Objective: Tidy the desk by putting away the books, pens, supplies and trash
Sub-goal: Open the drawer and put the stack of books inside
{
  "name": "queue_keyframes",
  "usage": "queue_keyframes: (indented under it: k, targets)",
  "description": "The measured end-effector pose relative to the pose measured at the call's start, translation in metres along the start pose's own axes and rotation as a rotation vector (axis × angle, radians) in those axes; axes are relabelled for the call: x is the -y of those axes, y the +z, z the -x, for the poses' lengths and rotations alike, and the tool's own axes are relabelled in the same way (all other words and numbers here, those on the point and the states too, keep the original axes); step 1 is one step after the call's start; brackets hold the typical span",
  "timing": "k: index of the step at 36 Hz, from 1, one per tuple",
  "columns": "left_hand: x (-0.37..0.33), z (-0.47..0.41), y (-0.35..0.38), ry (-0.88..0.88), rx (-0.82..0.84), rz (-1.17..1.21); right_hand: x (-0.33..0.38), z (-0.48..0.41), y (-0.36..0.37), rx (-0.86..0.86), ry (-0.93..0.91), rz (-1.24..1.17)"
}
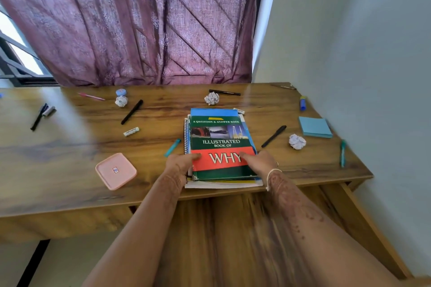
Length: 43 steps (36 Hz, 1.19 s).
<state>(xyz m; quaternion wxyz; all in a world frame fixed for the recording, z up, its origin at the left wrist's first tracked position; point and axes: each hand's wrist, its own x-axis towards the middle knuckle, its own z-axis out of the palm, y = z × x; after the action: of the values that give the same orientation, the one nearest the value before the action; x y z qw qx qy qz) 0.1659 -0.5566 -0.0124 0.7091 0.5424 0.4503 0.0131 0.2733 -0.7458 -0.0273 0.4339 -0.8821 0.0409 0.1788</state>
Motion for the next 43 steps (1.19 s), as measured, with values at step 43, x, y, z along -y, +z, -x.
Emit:
queue_keyframes:
  k: [43]
  targets:
    - [0.157,0.261,0.04,0.012,0.248,0.22,-0.139,0.189,-0.206,0.691,0.021,-0.439]
